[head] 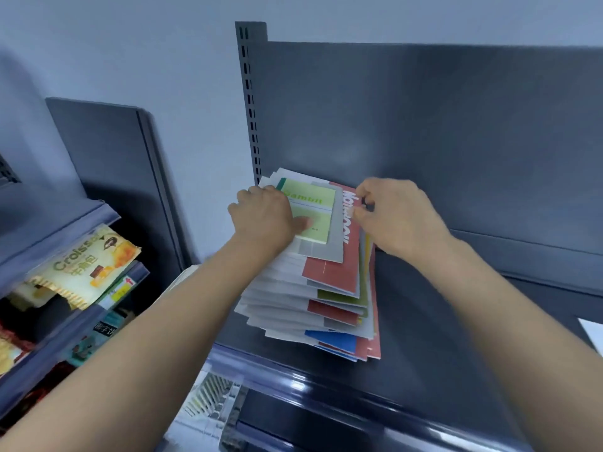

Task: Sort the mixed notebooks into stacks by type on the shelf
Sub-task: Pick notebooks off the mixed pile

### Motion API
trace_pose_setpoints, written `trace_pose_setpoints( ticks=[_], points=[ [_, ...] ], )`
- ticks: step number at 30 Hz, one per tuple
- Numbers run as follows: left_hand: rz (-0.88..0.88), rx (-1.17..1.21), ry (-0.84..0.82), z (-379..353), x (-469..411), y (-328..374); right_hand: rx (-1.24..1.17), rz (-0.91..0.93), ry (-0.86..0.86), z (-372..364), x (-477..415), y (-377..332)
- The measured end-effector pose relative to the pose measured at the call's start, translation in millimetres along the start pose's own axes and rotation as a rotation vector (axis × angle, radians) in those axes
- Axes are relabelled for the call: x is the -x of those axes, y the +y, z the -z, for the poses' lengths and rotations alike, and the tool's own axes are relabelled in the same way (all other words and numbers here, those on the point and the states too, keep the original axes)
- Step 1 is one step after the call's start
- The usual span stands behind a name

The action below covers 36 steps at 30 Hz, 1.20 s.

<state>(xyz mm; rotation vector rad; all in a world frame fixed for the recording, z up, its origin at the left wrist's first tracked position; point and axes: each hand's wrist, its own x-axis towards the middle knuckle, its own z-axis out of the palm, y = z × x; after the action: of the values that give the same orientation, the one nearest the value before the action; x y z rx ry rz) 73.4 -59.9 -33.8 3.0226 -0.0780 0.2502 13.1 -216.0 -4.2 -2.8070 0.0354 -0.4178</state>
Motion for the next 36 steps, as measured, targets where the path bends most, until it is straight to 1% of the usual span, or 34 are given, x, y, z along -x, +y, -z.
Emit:
trace_pose_setpoints(
  ticks=[3,5,10,15,20,24,26,30,32,34,36],
  points=[
    [-0.012,-0.018,-0.065,-2.5,-8.6,1.9,-0.142,-0.076,-0.114,-9.1,-2.6,-3.4],
    [-0.011,0.021,-0.106,-2.4,-13.6,-0.2,-0.26,-0.116,-0.189,-16.9,-5.6,-8.0],
    [-0.002,0.147,-0.184,-5.1,-33.4,-12.5,-0.322,-0.215,-0.284,-32.6,-11.5,-14.8],
    [-0.001,0.175,-0.183,-3.9,-41.7,-8.9,-0.413,-0.253,-0.282,-45.3,-25.5,-19.0],
    [0.014,0.164,-0.178,-4.4,-38.7,-1.8,-0.412,-0.285,-0.275,-50.8,-34.4,-18.2],
    [-0.018,0.196,-0.224,-2.6,-43.1,-1.2,-0.463,-0.326,-0.288,-54.3,-35.8,-12.3],
    [-0.031,0.284,-0.203,-2.5,-44.0,-4.7,-0.532,-0.35,-0.279,-55.0,-35.3,-8.0],
    [0.063,0.622,-0.052,3.3,-37.4,-27.6,-0.732,-0.422,-0.218,-55.8,-34.9,-6.2],
    [0.069,0.759,-0.009,9.0,-30.5,-43.7,-0.801,-0.443,-0.202,-56.8,-35.8,-11.8],
    [0.055,0.893,0.025,14.6,-21.5,-59.3,-0.816,-0.491,-0.166,-60.8,-38.4,-18.2],
    [0.045,0.989,0.059,19.6,-12.7,-70.1,-0.744,-0.524,-0.1,-62.3,-39.8,-23.9]
  ],
)
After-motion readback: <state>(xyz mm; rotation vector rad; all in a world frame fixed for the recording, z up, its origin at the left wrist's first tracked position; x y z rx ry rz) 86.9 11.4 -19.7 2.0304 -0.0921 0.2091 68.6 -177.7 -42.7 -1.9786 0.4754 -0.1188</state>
